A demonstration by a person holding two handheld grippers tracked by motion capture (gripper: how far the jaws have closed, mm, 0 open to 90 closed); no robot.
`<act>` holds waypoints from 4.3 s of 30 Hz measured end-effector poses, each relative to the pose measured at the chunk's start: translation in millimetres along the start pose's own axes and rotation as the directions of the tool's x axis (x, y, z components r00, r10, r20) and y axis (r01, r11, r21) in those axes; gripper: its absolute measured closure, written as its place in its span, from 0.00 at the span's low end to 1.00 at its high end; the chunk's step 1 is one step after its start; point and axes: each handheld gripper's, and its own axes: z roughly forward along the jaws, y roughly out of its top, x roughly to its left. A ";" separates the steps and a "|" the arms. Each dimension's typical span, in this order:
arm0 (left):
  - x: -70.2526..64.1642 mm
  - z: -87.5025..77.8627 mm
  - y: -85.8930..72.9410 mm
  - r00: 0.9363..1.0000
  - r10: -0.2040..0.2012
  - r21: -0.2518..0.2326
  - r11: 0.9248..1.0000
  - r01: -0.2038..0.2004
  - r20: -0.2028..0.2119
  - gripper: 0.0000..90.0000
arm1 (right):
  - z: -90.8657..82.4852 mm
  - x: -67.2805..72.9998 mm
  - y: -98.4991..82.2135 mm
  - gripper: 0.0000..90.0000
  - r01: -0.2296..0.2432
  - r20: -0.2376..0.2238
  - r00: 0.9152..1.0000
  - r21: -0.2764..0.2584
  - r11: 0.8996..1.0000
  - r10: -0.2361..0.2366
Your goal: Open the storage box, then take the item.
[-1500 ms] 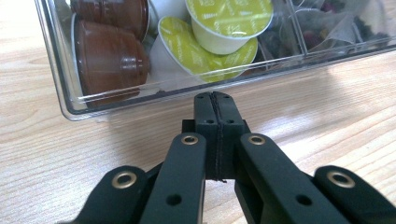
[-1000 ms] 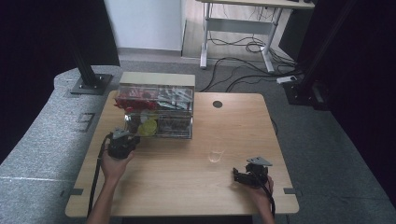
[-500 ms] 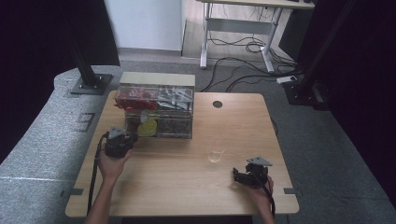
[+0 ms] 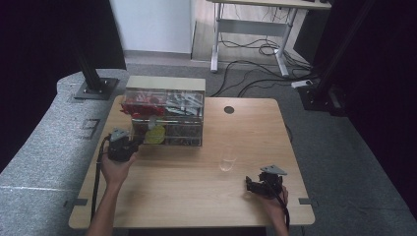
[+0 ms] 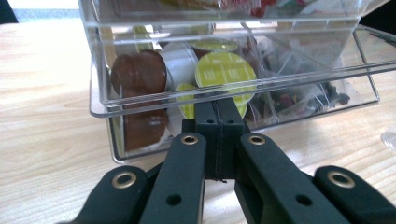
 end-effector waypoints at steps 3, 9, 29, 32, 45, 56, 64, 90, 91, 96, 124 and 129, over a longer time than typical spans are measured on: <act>0.9 -2.3 4.5 1.000 -0.004 -0.023 1.000 0.004 0.000 1.00 | 0.1 -0.1 0.0 0.15 -0.001 -0.002 1.000 -0.001 1.000 0.001; 1.6 -5.5 12.3 1.000 -0.010 -0.034 0.999 0.011 0.007 1.00 | 0.0 -0.1 0.0 0.15 -0.001 -0.002 1.000 -0.001 1.000 0.001; 6.9 -10.8 44.0 1.000 -0.008 -0.050 0.999 0.007 -0.015 1.00 | 0.1 -0.1 0.0 0.15 -0.001 -0.001 1.000 -0.001 1.000 0.001; 7.5 -10.5 46.3 1.000 -0.012 -0.046 0.999 0.011 -0.013 1.00 | 0.1 -0.1 0.0 0.15 -0.001 -0.001 1.000 -0.001 1.000 0.001; 8.6 -8.0 50.3 1.000 -0.023 -0.039 0.999 0.022 -0.008 1.00 | -0.1 0.0 -0.1 0.16 -0.002 0.001 1.000 -0.001 1.000 0.002; 8.0 -8.0 50.1 1.000 -0.019 -0.031 0.999 0.019 -0.007 1.00 | -3.8 1.3 -1.3 0.26 -0.019 0.030 0.999 -0.031 0.999 0.020; 7.5 -7.2 50.3 1.000 -0.014 -0.032 0.999 0.014 -0.003 1.00 | -28.1 2.1 8.7 0.29 -0.071 -0.003 0.997 -0.150 0.986 0.072; 7.3 -5.7 53.0 1.000 0.007 -0.017 1.000 -0.007 0.008 1.00 | -86.0 44.7 82.4 0.33 -0.023 -0.119 0.993 -0.367 0.930 -0.022; 7.0 -5.6 53.1 1.000 0.008 -0.016 1.000 -0.008 0.008 1.00 | -86.4 50.1 88.6 0.34 -0.020 -0.143 0.989 -0.372 0.928 -0.036; 6.3 -5.0 53.5 1.000 0.008 -0.013 1.000 -0.008 0.012 1.00 | -83.7 63.4 98.9 0.35 -0.009 -0.183 0.981 -0.372 0.928 -0.064; 0.0 -0.4 54.5 1.000 0.017 -0.003 1.000 -0.017 0.013 1.00 | -49.1 122.5 121.9 0.51 0.063 -0.298 0.939 -0.344 0.937 -0.172; -0.3 -0.2 54.5 1.000 0.018 0.000 1.000 -0.018 0.012 1.00 | -46.8 130.0 125.6 0.51 0.070 -0.303 0.935 -0.348 0.935 -0.183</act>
